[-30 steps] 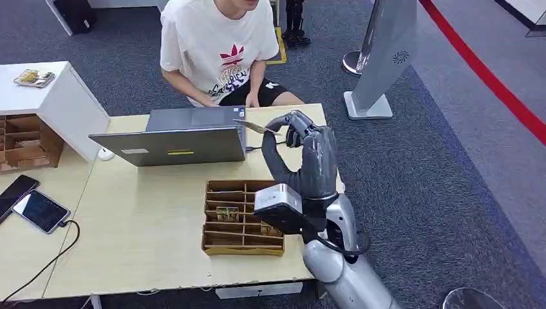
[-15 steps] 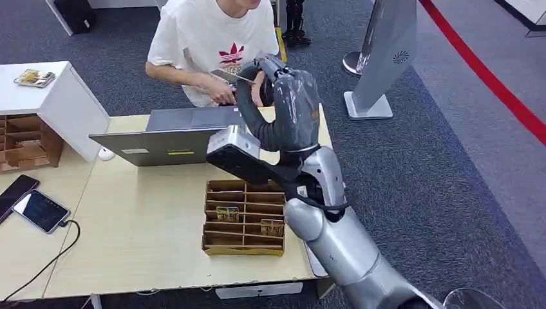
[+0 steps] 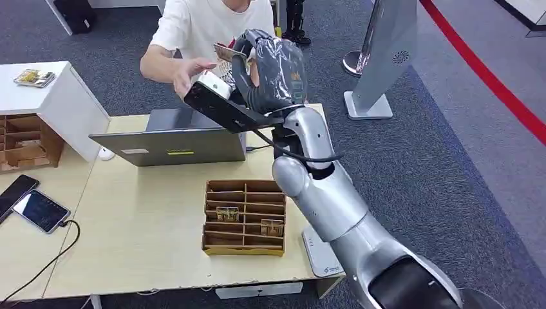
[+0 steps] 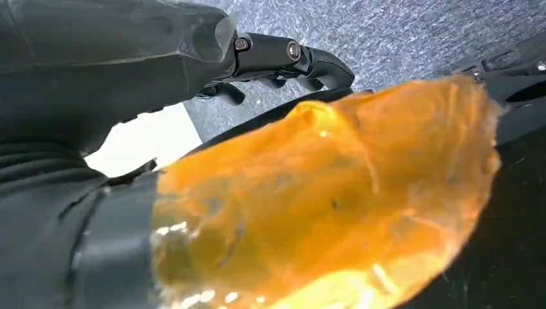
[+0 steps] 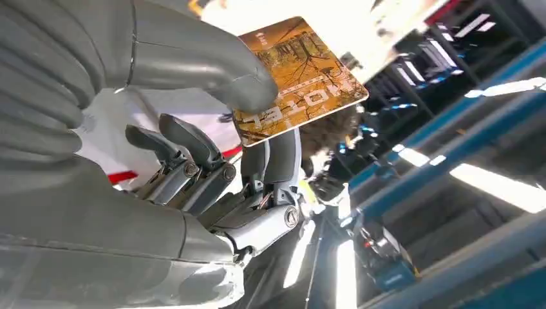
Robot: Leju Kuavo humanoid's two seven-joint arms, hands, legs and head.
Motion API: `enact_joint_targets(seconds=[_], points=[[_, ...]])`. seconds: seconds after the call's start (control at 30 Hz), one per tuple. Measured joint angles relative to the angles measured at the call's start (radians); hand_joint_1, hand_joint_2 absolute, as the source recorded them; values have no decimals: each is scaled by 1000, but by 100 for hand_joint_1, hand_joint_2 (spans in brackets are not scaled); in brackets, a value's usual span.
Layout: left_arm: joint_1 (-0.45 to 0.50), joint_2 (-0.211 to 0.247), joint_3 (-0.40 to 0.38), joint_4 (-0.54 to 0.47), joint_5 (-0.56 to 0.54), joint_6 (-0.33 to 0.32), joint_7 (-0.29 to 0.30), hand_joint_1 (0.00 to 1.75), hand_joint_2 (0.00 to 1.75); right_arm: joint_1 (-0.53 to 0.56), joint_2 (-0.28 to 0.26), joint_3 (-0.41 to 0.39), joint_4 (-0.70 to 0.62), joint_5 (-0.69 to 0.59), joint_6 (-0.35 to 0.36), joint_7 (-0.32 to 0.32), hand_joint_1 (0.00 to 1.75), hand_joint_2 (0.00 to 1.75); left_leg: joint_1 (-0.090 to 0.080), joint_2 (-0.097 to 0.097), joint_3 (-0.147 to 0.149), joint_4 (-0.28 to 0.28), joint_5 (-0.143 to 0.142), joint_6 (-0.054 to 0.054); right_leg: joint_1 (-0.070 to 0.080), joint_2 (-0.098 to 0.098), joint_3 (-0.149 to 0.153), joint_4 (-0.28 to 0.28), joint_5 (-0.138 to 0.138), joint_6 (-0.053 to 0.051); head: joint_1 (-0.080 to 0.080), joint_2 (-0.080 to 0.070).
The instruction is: Pass the card to the sensor for recognition and then transmit it.
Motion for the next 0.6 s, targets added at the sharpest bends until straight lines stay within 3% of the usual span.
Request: enact_joint_targets(seconds=[0.23, 0.47, 0.5, 0.53, 0.57, 0.6], points=[[-10, -1, -10, 0, -7, -7, 7, 0, 0, -39, 18, 0, 119, 50, 16, 12, 175, 175, 0, 0, 0, 0, 0, 0, 0, 0, 0, 0, 0, 0, 0, 0], [-11, -1, -10, 0, -7, -8, 7, 0, 0, -38, 34, 3, 156, 62, 32, 3, 175, 175, 0, 0, 0, 0, 0, 0, 0, 0, 0, 0, 0, 0, 0, 0], [-11, -1, -10, 0, -7, -8, 7, 0, 0, -38, 37, 5, 159, 65, 34, 1, 124, 175, 0, 0, 0, 0, 0, 0, 0, 0, 0, 0, 0, 0, 0, 0], [-12, -1, -10, 0, -7, -8, 7, 0, 0, -37, 39, 6, 162, 66, 38, 1, 54, 175, 0, 0, 0, 0, 0, 0, 0, 0, 0, 0, 0, 0, 0, 0], [-11, -1, -10, 0, -6, -8, 7, 0, 0, -36, 42, 8, 166, 67, 46, -1, 14, 175, 0, 0, 0, 0, 0, 0, 0, 0, 0, 0, 0, 0, 0, 0], [-11, -1, -10, 0, -6, -8, 6, 0, 0, -36, 44, 11, 169, 62, 56, -8, 3, 175, 0, 0, 0, 0, 0, 0, 0, 0, 0, 0, 0, 0, 0, 0]])
